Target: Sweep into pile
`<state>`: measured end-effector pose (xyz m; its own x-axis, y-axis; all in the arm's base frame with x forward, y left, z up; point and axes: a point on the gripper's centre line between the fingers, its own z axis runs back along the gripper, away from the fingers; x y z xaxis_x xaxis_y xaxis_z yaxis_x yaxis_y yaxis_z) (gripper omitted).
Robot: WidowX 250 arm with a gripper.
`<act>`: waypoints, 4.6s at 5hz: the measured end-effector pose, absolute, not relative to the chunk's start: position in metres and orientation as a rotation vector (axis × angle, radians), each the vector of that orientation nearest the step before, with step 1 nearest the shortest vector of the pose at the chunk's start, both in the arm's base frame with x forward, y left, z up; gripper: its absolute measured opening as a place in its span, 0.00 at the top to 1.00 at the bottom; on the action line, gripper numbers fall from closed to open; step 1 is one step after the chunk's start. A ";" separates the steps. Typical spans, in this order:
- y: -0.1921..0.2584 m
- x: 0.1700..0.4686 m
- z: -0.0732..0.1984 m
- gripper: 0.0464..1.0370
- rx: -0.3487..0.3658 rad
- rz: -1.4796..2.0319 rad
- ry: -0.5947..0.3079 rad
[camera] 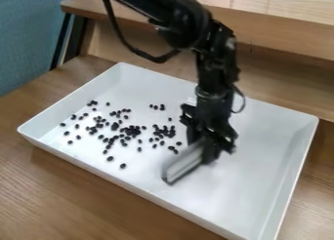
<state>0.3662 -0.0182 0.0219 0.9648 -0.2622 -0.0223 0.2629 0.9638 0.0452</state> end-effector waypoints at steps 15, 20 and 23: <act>0.169 0.353 0.026 0.09 -0.069 0.050 0.024; 0.182 0.348 0.098 0.04 -0.073 0.191 -0.061; 0.074 0.363 0.116 0.04 -0.027 -0.091 -0.047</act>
